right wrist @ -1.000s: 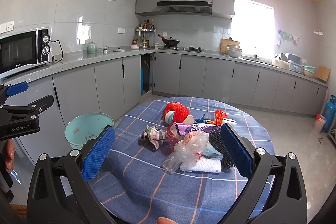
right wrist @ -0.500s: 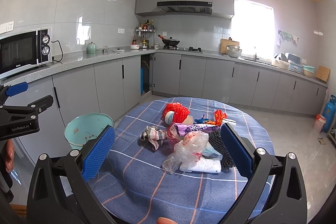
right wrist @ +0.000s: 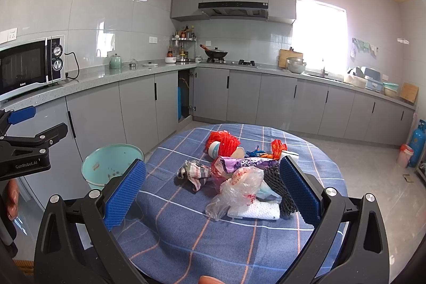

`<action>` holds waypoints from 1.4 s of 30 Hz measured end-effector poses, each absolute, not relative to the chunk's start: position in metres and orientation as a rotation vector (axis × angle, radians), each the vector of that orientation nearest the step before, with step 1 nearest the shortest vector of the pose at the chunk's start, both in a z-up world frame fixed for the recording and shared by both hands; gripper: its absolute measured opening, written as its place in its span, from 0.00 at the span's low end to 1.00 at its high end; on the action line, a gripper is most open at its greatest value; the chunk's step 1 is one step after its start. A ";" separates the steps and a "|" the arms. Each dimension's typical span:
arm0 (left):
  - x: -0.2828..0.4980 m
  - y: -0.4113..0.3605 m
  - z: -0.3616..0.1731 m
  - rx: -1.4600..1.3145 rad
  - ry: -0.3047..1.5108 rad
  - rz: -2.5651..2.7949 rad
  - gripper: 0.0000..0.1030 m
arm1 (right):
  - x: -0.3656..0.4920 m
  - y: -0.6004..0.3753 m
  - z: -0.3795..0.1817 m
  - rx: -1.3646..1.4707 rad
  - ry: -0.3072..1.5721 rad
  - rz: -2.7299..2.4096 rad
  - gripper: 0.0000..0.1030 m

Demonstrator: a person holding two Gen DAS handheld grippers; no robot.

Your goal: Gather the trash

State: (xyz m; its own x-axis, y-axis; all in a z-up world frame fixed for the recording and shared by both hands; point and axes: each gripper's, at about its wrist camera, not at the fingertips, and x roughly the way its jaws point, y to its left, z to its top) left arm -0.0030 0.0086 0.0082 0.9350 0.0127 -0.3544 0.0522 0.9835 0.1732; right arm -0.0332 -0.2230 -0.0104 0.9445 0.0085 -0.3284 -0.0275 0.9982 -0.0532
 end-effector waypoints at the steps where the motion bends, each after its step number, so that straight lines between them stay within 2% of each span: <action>1: -0.003 0.008 0.007 0.181 0.364 -0.021 0.95 | -0.033 -0.223 -0.010 -0.058 0.334 0.018 0.96; 12: 0.014 0.003 -0.003 0.175 0.386 -0.029 0.95 | -0.017 -0.257 -0.014 -0.021 0.328 -0.056 0.96; 21: 0.055 -0.031 -0.035 0.212 0.441 -0.067 0.95 | 0.027 -0.324 -0.055 0.034 0.407 -0.201 0.95; 33: 0.101 -0.095 -0.075 0.236 0.467 -0.123 0.95 | 0.066 -0.364 -0.109 0.054 0.486 -0.249 0.94; 39: 0.126 -0.125 -0.091 0.234 0.497 -0.132 0.95 | 0.088 -0.370 -0.123 0.048 0.536 -0.205 0.88; 42: 0.135 -0.134 -0.094 0.208 0.519 -0.143 0.95 | 0.102 -0.373 -0.131 0.030 0.591 -0.183 0.81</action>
